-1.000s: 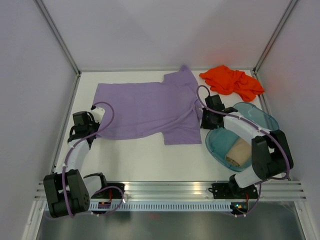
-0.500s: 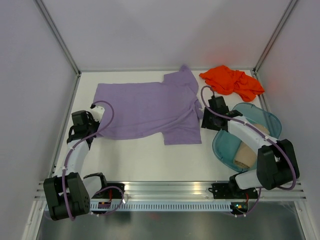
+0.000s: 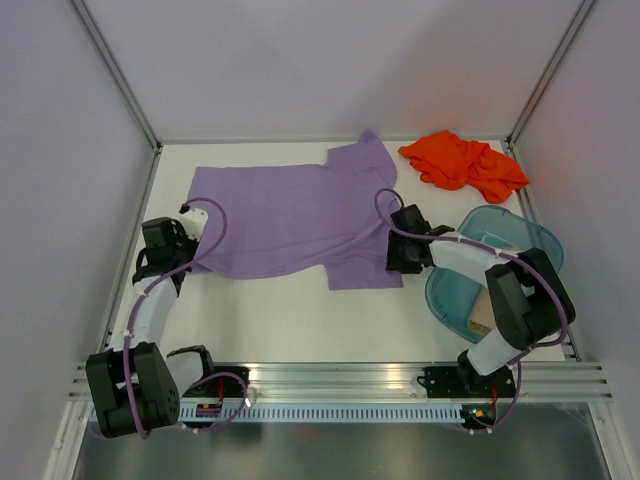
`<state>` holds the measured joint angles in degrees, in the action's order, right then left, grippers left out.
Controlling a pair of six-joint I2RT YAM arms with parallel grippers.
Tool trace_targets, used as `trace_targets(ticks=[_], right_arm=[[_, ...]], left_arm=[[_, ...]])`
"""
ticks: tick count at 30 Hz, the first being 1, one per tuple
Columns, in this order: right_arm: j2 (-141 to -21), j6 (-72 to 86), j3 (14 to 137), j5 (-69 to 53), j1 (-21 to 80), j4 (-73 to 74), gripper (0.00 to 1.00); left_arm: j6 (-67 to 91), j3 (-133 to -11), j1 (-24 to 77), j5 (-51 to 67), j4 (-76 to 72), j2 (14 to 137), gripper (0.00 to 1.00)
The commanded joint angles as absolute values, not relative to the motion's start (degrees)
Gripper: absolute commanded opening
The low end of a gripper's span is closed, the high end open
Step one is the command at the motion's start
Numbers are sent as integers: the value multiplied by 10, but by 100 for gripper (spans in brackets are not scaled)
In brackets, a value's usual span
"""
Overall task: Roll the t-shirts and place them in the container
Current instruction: Flatten the tshirt
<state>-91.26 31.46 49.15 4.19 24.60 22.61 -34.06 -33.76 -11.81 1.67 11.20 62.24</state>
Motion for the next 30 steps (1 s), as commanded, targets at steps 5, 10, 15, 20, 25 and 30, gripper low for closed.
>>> trace_targets(ticks=[5,10,15,20,25,30], right_arm=[[-863,386,411,-18,271,157,0],[-750,406,403,-25,272,194,0],[-618,399,416,-30,271,283,0],[-556,418,422,-53,272,314,0],[-525,452,437,-76,273,334,0],[-484,471,412,-78,283,416,0]], left_arm=[[-318,-364,-120,25,112,621,2],[-325,-363,-120,18,119,605,2],[-330,-365,-120,12,119,601,2],[-331,-371,-120,20,117,611,2],[-332,-386,-120,18,118,633,2],[-333,-399,-120,16,115,639,2]])
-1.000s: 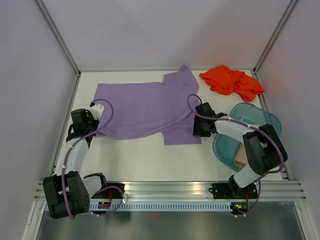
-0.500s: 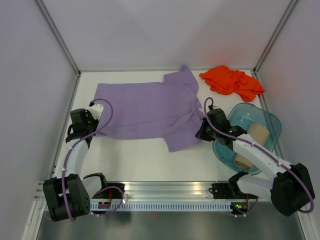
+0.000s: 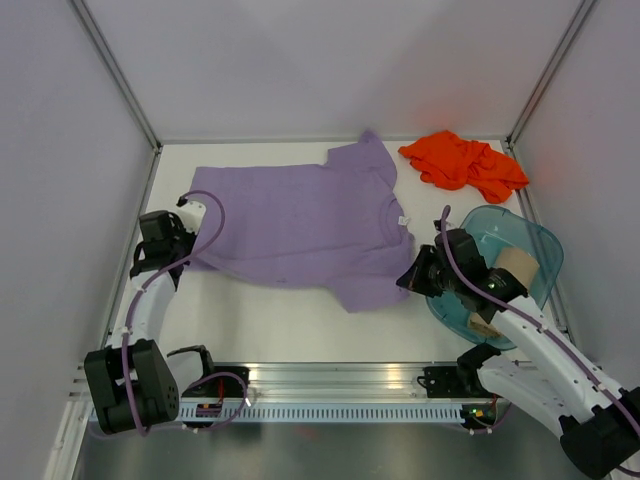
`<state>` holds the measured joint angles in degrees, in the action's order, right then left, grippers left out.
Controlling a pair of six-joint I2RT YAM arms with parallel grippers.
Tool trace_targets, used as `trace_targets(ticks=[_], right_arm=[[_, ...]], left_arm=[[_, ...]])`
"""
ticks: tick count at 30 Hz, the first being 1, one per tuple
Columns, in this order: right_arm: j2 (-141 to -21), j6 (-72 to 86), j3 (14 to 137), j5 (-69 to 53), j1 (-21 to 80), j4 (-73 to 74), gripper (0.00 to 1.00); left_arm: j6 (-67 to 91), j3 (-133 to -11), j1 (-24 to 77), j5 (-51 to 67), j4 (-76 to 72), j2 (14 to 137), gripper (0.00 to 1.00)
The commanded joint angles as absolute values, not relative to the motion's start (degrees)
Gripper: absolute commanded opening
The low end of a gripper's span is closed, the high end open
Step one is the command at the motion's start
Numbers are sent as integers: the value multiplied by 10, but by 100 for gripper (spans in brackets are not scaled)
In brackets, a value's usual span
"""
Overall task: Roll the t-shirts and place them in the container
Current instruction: Flatten the tshirt, then fold the tshirt
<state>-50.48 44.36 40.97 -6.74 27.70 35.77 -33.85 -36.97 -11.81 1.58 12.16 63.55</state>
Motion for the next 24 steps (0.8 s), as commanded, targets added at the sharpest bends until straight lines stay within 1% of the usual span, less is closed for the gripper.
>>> trace_targets(ticks=[1,4,7,11,13,18,20,24], right_arm=[[-480,478,400,-82,285,419,0],[-475,485,360,-98,294,402,0],[-500,453,376,-68,294,373,0],[-587,388,446,-36,291,324,0],[-649,359,493,-11,287,300,0],[-765,300,569,-46,219,237,0],[-793,283,598,-30,199,213,0],[-865,251,644,-27,193,180,0]], left_arm=[[-333,-400,-120,17,115,639,2],[-333,-401,-120,21,116,642,2],[-337,-398,-120,27,115,646,2],[-339,-399,-120,32,113,661,2],[-344,-404,-120,27,108,670,2],[-346,-431,-120,13,90,729,2],[-344,-448,-120,9,87,746,2],[-335,-477,-120,9,80,785,2]])
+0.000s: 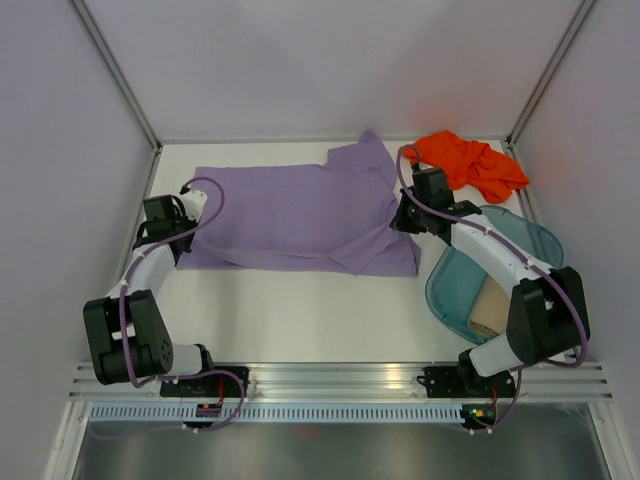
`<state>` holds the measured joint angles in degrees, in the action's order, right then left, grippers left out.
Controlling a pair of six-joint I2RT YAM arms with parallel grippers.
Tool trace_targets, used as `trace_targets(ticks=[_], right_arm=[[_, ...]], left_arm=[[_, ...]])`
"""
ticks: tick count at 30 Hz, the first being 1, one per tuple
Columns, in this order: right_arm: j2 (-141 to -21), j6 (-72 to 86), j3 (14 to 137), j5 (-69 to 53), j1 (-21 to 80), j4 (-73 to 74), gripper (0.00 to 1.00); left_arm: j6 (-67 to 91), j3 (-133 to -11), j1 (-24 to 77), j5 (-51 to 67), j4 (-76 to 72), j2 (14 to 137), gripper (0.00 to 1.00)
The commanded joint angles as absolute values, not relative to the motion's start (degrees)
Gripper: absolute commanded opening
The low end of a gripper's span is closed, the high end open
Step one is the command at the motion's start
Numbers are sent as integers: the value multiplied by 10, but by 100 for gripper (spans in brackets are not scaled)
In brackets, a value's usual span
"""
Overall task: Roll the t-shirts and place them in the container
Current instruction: Fold the tshirt
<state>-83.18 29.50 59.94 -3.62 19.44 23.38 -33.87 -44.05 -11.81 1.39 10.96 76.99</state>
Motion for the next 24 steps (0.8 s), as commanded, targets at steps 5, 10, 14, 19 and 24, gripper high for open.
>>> trace_targets(ticks=[5,10,14,19,24], right_arm=[[-937,218,719,-22,186,165,0],[-1000,213,769,-14,182,166,0],[-1022,216,800,-8,178,163,0],[-1033,209,843,-4,175,180,0],[-1040,193,870,9,176,196,0]], left_arm=[[-329,-515,-120,3,68,831,2],[-324,-546,-120,-16,65,874,2],[-325,-558,-120,-25,60,905,2],[-322,-568,-120,-23,60,921,2],[-321,-574,-117,-20,60,931,2]])
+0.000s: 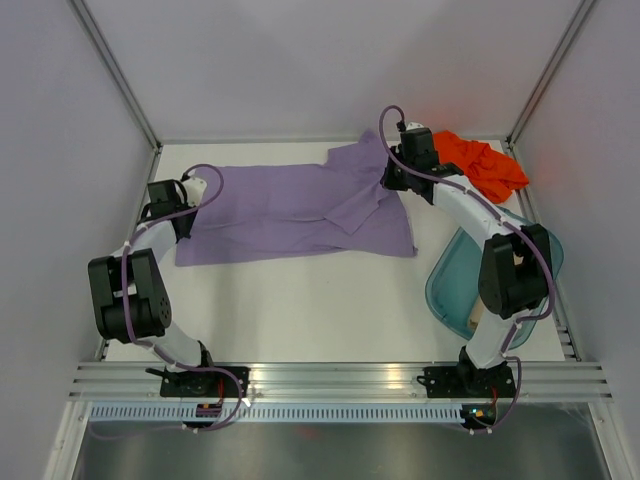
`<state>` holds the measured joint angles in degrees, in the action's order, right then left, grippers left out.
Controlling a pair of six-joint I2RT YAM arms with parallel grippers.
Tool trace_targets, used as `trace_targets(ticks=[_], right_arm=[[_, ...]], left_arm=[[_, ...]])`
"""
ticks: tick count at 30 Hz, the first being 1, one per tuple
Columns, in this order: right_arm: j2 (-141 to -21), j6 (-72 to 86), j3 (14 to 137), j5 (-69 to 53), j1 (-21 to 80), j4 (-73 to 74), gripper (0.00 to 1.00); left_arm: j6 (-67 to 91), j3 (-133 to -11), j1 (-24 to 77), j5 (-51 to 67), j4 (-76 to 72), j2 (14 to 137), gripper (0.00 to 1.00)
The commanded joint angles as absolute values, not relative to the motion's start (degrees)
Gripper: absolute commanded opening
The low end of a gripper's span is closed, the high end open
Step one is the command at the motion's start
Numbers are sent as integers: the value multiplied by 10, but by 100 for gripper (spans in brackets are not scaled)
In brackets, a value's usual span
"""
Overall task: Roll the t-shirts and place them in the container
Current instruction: Fold the tshirt
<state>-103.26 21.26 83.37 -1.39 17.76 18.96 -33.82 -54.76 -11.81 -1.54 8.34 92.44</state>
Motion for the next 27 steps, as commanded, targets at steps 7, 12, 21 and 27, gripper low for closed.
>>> trace_targets(ticks=[7,12,21,27], right_arm=[[-1077,187,890,24,173,205,0],[-1099,185,919,34,166,210,0],[-1138,182,949,51,167,215,0],[-1150,183,949,56,165,214,0]], left_arm=[[-320,-588,-110,-31,56,954,2],[-320,-601,-107,-43,53,967,2],[-321,-608,-98,-59,45,983,2],[-316,-620,-94,-75,42,997,2]])
